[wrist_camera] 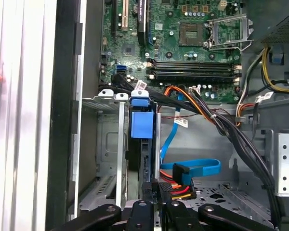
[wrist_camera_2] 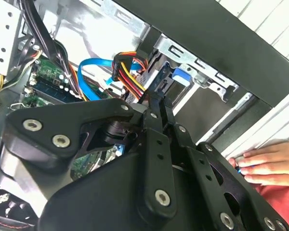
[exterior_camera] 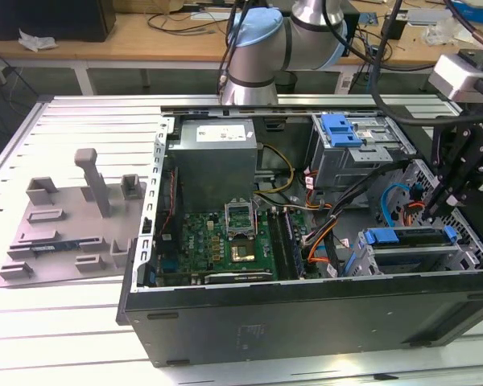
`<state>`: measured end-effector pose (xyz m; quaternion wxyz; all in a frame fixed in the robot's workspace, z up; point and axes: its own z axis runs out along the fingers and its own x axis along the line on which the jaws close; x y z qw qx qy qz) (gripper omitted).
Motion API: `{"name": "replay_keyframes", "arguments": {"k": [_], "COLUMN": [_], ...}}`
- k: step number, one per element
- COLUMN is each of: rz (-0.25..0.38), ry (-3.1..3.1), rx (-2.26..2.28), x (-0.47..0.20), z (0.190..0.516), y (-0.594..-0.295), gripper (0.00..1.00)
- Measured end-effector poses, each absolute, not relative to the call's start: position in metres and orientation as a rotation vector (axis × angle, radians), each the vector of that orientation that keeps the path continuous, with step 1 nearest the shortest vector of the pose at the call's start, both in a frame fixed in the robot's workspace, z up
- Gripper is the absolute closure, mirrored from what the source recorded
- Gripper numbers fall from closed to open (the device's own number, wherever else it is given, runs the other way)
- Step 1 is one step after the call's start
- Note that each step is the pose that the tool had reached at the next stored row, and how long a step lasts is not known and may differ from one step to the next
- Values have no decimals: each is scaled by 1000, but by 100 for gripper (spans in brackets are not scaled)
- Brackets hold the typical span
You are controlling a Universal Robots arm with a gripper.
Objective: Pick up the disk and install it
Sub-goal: 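Insert the first disk wire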
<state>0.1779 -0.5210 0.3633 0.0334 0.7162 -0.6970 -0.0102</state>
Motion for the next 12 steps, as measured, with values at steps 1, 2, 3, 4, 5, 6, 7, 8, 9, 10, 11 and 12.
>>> {"name": "replay_keyframes", "arguments": {"k": [1,2,3,4,5,6,7,8,9,10,11,12], "rz": [-32,-32,-33,-33,-34,-34,-34,-34,-35,-35,-35,-36], "ry": [-2151,-2159,-2165,-2172,-2181,-2188,-2195,-2200,-2206,-2211,-2217,-2222], "rx": [2197,2190,2184,2177,2168,2161,2154,2149,2143,2138,2132,2127], "x": [178,178,178,178,178,178,178,178,178,178,178,178], "z": [362,361,361,360,359,358,358,358,358,357,357,357], "y": [-521,-521,-521,-521,-521,-521,-521,-521,-521,-521,-521,-521], "gripper": [84,84,84,84,84,84,84,84,84,84,84,84]}}
